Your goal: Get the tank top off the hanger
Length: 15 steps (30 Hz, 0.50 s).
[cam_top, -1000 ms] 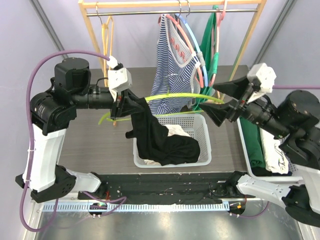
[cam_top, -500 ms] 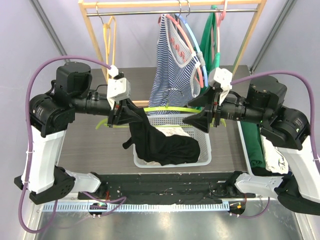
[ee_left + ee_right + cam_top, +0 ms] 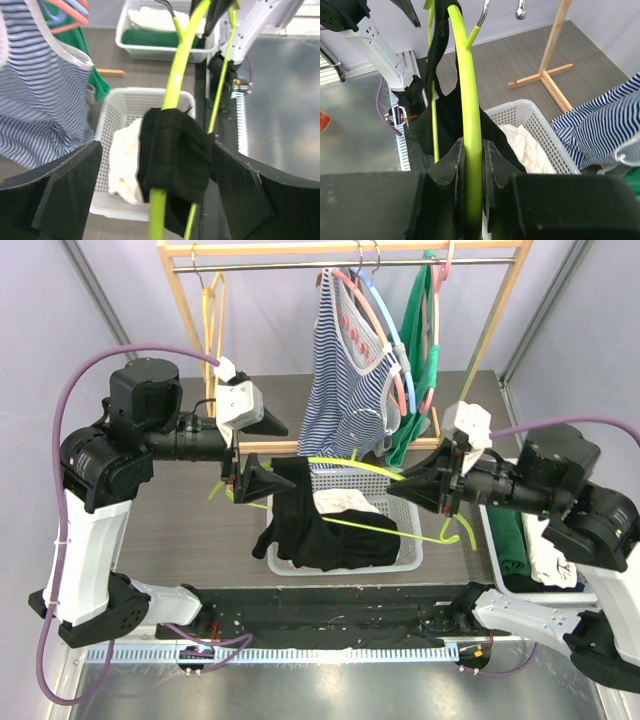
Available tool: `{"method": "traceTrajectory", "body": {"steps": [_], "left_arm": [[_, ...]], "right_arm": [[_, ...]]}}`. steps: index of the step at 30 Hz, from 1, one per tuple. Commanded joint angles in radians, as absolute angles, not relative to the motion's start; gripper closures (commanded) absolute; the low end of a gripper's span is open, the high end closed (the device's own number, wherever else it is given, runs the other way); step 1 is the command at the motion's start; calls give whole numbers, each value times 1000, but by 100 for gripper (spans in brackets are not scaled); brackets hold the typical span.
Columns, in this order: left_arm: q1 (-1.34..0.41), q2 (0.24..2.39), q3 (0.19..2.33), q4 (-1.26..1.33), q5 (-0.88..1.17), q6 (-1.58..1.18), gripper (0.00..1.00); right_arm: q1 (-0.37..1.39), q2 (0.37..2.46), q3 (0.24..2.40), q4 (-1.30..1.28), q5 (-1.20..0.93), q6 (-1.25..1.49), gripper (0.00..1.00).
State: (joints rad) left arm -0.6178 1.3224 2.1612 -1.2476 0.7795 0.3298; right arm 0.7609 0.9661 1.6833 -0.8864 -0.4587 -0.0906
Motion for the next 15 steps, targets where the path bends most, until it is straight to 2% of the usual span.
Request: {"method": "traceTrajectory", "body": {"steps": [1, 4, 9, 15], "left_arm": [[-620, 1325, 2215, -1092, 695, 264, 0], [-618, 1338, 2256, -1043, 631, 236, 0], [-620, 1336, 2249, -1006, 644, 186, 0], [-621, 1339, 2244, -980, 650, 123, 0]], "right_arm": [[761, 867, 1648, -782, -353, -35, 99], [761, 819, 1622, -776, -263, -47, 99], [759, 746, 1562, -692, -114, -93, 99], [753, 658, 1415, -528, -47, -297, 99]]}}
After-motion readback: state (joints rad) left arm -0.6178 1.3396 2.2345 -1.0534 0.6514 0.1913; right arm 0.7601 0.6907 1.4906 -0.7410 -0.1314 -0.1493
